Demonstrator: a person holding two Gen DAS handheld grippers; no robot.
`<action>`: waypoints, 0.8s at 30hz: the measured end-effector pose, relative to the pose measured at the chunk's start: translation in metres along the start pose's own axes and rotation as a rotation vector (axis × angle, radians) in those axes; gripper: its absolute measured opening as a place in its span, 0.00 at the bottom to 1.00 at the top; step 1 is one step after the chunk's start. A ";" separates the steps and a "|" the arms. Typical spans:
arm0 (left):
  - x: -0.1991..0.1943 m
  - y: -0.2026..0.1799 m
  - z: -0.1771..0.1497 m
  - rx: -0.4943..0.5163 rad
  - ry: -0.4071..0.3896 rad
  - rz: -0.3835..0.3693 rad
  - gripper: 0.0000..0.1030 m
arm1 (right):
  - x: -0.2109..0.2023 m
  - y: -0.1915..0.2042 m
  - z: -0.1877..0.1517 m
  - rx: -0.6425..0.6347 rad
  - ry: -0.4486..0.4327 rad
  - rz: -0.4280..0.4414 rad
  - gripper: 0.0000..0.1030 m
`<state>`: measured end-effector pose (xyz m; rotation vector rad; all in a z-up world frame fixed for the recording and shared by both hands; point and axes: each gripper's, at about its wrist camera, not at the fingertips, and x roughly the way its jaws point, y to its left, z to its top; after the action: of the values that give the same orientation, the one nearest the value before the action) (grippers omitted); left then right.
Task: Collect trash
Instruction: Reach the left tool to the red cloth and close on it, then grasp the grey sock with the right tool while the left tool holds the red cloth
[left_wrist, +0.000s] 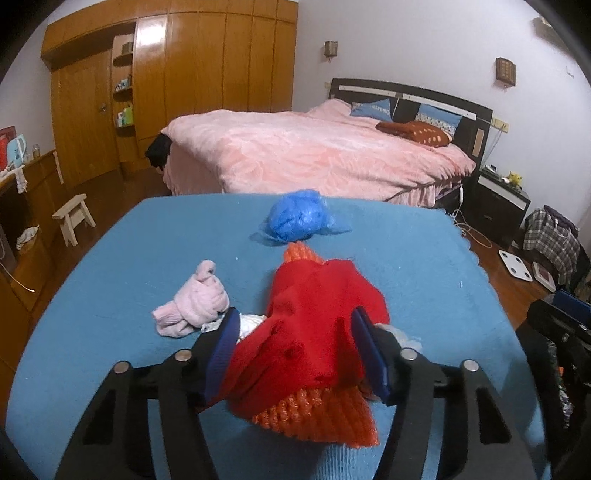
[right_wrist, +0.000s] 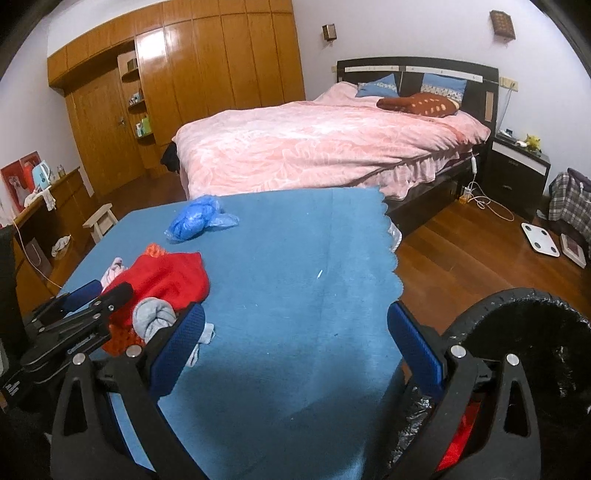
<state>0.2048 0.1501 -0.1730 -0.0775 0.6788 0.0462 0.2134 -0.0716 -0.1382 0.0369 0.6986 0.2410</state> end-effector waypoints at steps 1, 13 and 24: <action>0.001 -0.001 0.000 0.005 0.000 0.001 0.54 | 0.002 0.000 -0.001 0.000 0.003 -0.001 0.94; -0.001 -0.010 0.003 0.011 -0.025 -0.015 0.13 | 0.010 0.010 -0.001 -0.012 0.020 0.018 0.94; -0.025 0.018 0.001 -0.041 -0.055 -0.018 0.12 | 0.027 0.048 -0.005 -0.066 0.047 0.093 0.94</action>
<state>0.1842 0.1674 -0.1576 -0.1211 0.6219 0.0452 0.2202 -0.0188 -0.1533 0.0014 0.7364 0.3551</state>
